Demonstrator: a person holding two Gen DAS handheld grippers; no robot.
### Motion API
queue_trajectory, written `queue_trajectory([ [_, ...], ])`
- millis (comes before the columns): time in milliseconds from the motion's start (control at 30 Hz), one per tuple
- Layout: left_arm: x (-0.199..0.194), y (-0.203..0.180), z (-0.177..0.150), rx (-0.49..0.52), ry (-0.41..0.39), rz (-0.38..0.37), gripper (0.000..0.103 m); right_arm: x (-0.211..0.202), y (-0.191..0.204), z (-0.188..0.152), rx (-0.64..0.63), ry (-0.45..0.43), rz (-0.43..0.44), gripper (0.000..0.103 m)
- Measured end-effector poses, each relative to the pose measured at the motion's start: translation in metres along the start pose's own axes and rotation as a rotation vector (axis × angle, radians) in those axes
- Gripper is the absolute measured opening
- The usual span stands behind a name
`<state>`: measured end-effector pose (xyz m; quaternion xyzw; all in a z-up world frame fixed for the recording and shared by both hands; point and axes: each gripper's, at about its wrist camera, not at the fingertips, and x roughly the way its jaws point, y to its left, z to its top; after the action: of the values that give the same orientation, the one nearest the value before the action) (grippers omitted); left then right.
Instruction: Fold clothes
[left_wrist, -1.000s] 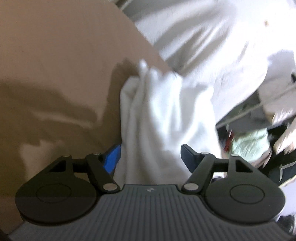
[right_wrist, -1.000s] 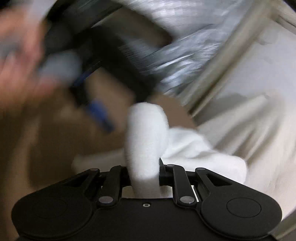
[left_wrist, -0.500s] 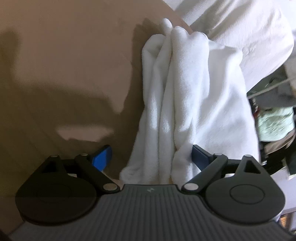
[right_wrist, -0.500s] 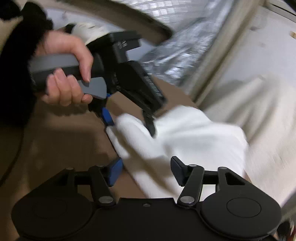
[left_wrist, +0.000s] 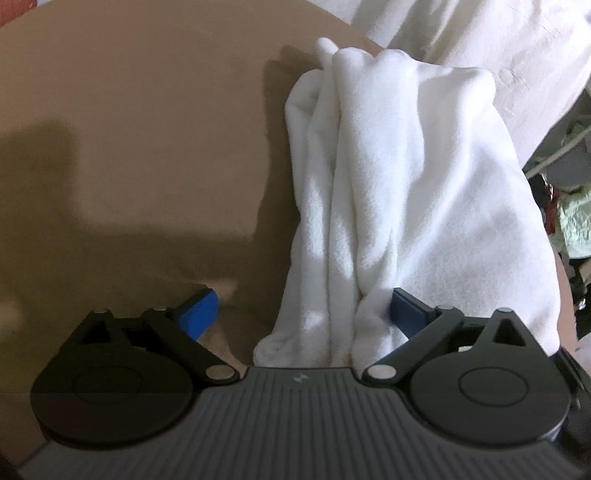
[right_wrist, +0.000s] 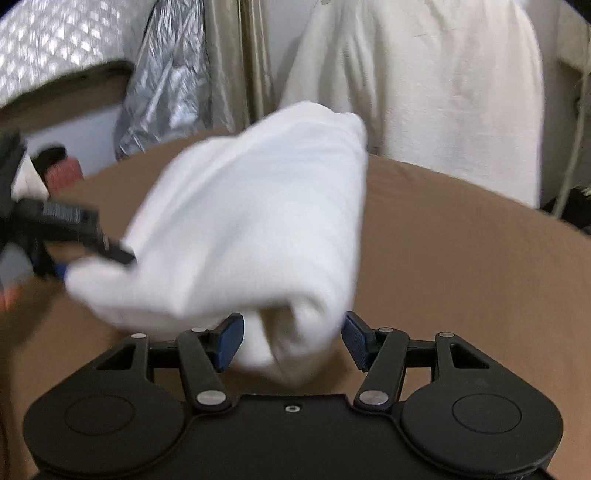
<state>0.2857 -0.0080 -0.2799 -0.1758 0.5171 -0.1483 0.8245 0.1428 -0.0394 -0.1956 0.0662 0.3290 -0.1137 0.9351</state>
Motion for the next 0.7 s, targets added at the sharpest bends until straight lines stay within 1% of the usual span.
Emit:
queue_trajectory([
  [33, 0.000, 0.000, 0.000, 0.000, -0.005, 0.007, 0.101, 0.010, -0.001, 0.007, 0.002, 0.009, -0.001, 0.064],
  [67, -0.001, -0.001, 0.001, 0.009, -0.016, 0.022, 0.101, 0.014, 0.001, 0.014, -0.018, 0.010, -0.021, 0.049],
  [133, -0.002, -0.004, 0.002, 0.032, -0.033, 0.049, 0.101, 0.004, 0.006, 0.020, -0.065, -0.014, -0.061, 0.024],
  [167, -0.001, -0.006, 0.003, 0.052, -0.037, 0.057, 0.101, -0.009, 0.004, 0.020, -0.074, -0.034, -0.079, 0.019],
  [200, 0.000, -0.008, 0.004, 0.065, -0.039, 0.059, 0.102, -0.016, -0.001, 0.017, -0.077, -0.051, -0.100, 0.018],
  [233, 0.004, -0.010, 0.003, 0.075, -0.035, 0.056, 0.102, -0.017, -0.009, 0.010, -0.081, -0.044, -0.122, 0.018],
  [267, 0.007, -0.014, 0.002, 0.090, -0.031, 0.054, 0.102, -0.008, -0.021, -0.002, -0.089, 0.001, -0.146, 0.017],
  [300, 0.010, -0.018, 0.001, 0.107, -0.032, 0.065, 0.102, 0.000, -0.029, -0.013, -0.097, 0.026, -0.159, 0.018],
  [367, 0.012, -0.028, 0.000, 0.149, -0.048, 0.113, 0.103, 0.008, -0.035, -0.030, -0.115, 0.017, -0.150, 0.018],
  [400, 0.013, -0.033, -0.001, 0.170, -0.055, 0.137, 0.103, 0.009, -0.034, -0.035, -0.146, 0.012, -0.151, 0.018],
  [433, 0.015, -0.037, -0.001, 0.191, -0.063, 0.161, 0.103, 0.005, -0.030, -0.032, -0.188, 0.014, -0.150, 0.018],
  [467, 0.013, -0.040, -0.001, 0.203, -0.072, 0.177, 0.103, 0.000, -0.030, -0.028, -0.184, 0.025, -0.131, 0.019],
  [533, 0.006, -0.043, 0.000, 0.213, -0.098, 0.197, 0.103, -0.017, -0.040, -0.020, -0.140, 0.031, -0.063, 0.020],
  [600, -0.003, -0.047, 0.000, 0.238, -0.138, 0.235, 0.103, -0.032, -0.046, -0.012, -0.124, 0.016, -0.007, 0.022],
  [633, -0.007, -0.048, 0.000, 0.246, -0.168, 0.265, 0.103, -0.041, -0.047, -0.010, -0.128, 0.000, 0.016, 0.022],
  [700, -0.011, -0.052, 0.001, 0.262, -0.246, 0.390, 0.100, -0.059, -0.045, -0.002, -0.145, -0.060, 0.075, 0.022],
])
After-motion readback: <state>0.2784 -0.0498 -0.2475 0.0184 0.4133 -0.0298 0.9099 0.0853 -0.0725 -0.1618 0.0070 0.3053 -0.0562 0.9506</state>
